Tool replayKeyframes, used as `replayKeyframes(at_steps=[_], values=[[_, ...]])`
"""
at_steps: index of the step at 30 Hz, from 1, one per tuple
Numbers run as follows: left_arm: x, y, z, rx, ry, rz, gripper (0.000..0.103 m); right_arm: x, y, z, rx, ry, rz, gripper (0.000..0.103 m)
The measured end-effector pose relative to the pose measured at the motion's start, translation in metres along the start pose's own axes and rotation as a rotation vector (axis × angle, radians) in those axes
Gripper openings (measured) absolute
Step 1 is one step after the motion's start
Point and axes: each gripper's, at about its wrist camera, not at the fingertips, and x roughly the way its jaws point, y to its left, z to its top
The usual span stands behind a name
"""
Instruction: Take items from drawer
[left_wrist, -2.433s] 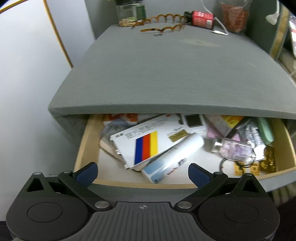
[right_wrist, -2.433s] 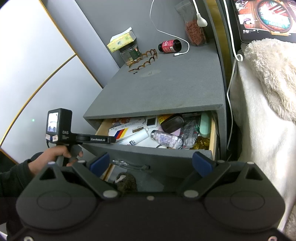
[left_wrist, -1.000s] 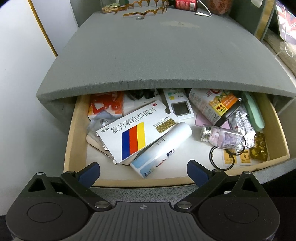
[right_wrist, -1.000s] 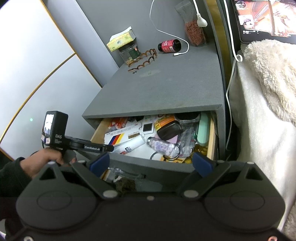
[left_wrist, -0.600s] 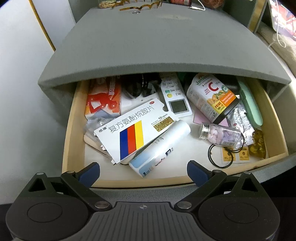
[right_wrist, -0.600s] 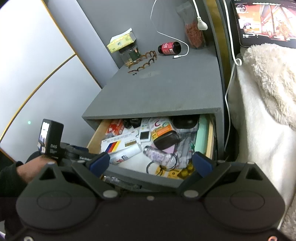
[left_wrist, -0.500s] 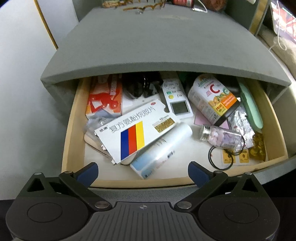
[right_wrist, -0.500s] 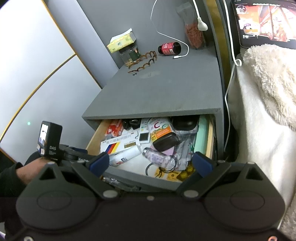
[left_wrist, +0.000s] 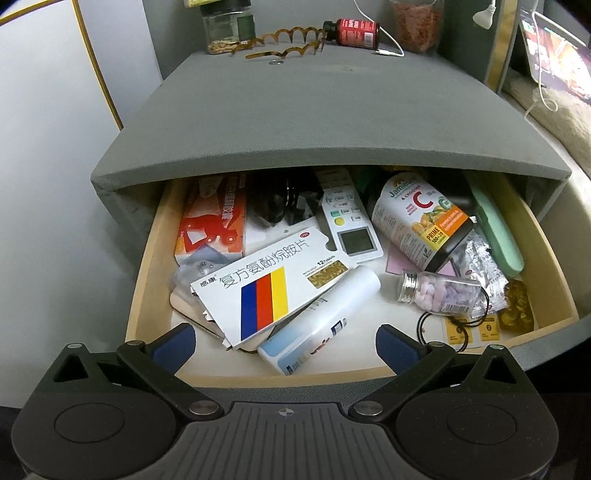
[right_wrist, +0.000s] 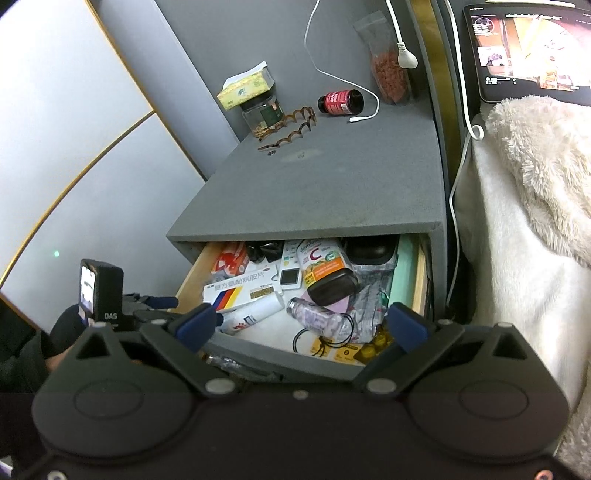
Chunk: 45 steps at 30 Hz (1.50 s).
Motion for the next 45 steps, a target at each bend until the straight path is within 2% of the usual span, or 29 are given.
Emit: replayKeyframes(at_steps=[4,5,8,11,31,35,40,42,44,45], values=[[0.010,-0.012,0.020,0.004,-0.002,0.000,0.103,0.001,0.000,0.000,-0.001,0.002,-0.002,0.100],[0.021,-0.025,0.039,0.004,-0.001,0.001,0.103,0.001,0.000,0.000,-0.002,0.002,-0.002,0.100],[0.050,-0.030,0.057,0.003,-0.004,0.002,0.103,0.002,0.000,0.000,-0.003,0.004,-0.004,0.100],[0.058,-0.033,0.061,0.010,-0.009,0.006,0.103,0.003,0.000,-0.001,-0.005,0.006,-0.007,0.100],[0.052,-0.033,0.062,0.024,-0.031,0.008,0.103,0.001,-0.001,-0.001,-0.008,0.005,-0.006,0.100],[0.052,-0.033,0.065,0.025,-0.022,-0.008,0.103,0.003,0.003,0.002,-0.027,0.032,-0.039,0.100],[0.030,-0.009,0.081,-0.025,-0.077,-0.043,0.103,0.016,0.005,0.020,-0.017,0.095,-0.080,0.102],[0.023,0.009,0.088,-0.047,-0.091,-0.036,0.103,0.030,0.008,0.032,-0.034,0.119,-0.075,0.099],[0.019,0.022,0.091,-0.059,-0.099,-0.024,0.103,0.051,0.017,0.043,-0.074,0.154,-0.067,0.086],[0.014,0.034,0.092,-0.081,-0.111,-0.012,0.103,0.061,0.022,0.048,-0.094,0.171,-0.063,0.083]])
